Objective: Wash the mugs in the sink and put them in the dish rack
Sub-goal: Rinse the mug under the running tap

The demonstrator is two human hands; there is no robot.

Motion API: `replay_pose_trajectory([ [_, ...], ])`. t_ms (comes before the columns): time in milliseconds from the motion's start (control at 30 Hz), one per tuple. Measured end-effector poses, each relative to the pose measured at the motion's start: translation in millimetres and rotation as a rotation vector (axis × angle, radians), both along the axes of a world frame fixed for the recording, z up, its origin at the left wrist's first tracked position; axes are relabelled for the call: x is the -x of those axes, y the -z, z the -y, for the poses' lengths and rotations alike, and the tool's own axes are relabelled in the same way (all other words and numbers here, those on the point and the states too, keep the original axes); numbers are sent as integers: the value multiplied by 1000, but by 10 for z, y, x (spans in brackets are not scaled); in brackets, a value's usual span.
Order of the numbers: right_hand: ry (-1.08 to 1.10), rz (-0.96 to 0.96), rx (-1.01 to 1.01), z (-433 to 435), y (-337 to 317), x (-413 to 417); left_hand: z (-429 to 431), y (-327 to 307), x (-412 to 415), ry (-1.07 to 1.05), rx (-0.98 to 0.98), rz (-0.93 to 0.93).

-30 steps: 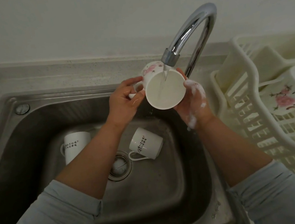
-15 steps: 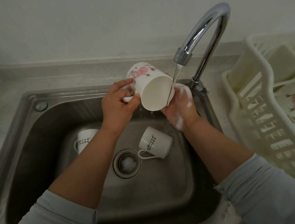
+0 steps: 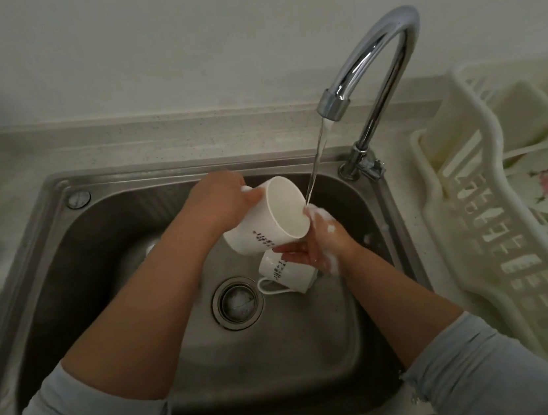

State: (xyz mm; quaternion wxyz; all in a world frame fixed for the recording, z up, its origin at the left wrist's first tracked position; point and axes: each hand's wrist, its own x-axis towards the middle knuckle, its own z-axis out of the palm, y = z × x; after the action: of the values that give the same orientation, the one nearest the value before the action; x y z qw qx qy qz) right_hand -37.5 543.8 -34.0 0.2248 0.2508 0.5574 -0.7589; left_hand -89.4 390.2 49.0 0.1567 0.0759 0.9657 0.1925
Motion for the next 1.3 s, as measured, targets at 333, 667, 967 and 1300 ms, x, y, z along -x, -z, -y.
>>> replay_pose_trajectory([
  [333, -31, 65, -138, -76, 35, -136, 87, 59, 30, 34, -115, 365],
  [667, 75, 247, -131, -276, -48, -135, 59, 621, -28, -389, -749, 860],
  [967, 106, 289, -197, -514, -104, -100, -153, 849, -178, -461, -974, 976],
  [1300, 120, 129, -351, -538, -102, -54, -303, 932, -258, -475, -1069, 765],
])
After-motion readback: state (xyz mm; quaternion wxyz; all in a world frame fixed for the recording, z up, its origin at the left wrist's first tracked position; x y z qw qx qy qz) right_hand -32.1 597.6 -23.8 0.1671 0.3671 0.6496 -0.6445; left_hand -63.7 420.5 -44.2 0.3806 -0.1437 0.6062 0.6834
